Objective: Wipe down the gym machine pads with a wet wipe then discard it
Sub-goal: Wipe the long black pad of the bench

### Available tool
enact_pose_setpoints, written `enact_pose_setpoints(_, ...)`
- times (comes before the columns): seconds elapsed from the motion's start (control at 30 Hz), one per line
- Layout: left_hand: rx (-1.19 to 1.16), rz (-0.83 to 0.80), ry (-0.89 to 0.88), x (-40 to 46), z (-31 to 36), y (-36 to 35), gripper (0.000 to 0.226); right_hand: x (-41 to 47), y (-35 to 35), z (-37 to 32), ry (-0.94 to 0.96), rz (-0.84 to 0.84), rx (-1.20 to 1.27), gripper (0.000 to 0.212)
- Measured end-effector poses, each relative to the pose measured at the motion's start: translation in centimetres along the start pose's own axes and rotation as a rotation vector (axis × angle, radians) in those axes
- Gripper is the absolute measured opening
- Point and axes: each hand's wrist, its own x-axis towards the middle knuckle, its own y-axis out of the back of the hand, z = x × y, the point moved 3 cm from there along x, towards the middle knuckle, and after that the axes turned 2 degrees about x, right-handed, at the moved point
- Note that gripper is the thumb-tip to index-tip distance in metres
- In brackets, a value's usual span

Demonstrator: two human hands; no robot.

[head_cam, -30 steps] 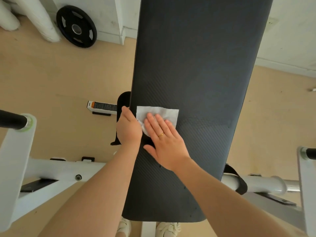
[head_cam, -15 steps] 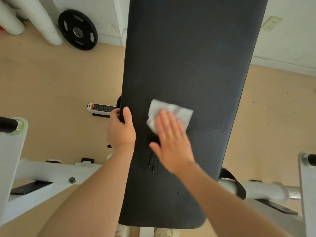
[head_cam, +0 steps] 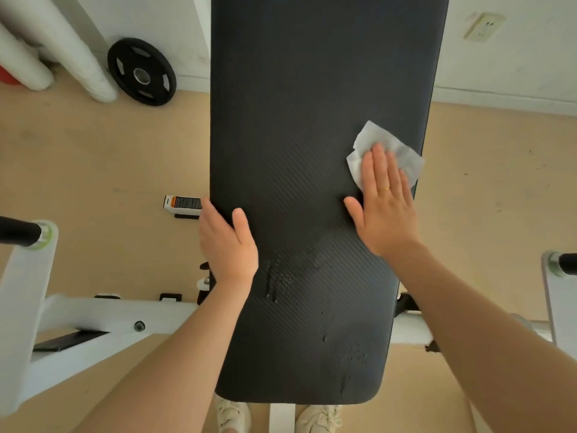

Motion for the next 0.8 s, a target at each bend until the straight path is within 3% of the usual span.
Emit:
enact_pose_setpoints(0.07,0.016,0.019,0.14,-0.6,1.1,-0.9,0.063,-1.3,-0.7,-1.3,0.003,-0.004,0.003,0.073)
enact_pose_setpoints(0.17,-0.015,0.144,0.305,-0.5,2.4,-1.9,0.073,-5.4,-3.0,-4.7,0.151,-0.04,-0.029,0.07)
enact_pose_setpoints(0.33,0.029,0.342,0.312,-0.5,2.4,-2.7,0.079,-8.6,-4.9,-5.0,0.365,-0.133,-0.061,0.066)
enact_pose_setpoints(0.57,0.093,0.355,0.333,-0.5,2.4,-3.2,0.071,-0.5,-0.3,2.4,-0.032,0.041,0.052,0.067)
enact_pose_setpoints(0.8,0.116,0.358,0.341,-0.5,2.8,-3.3,0.073,-3.2,-1.5,1.4,0.007,-0.013,0.11,0.07)
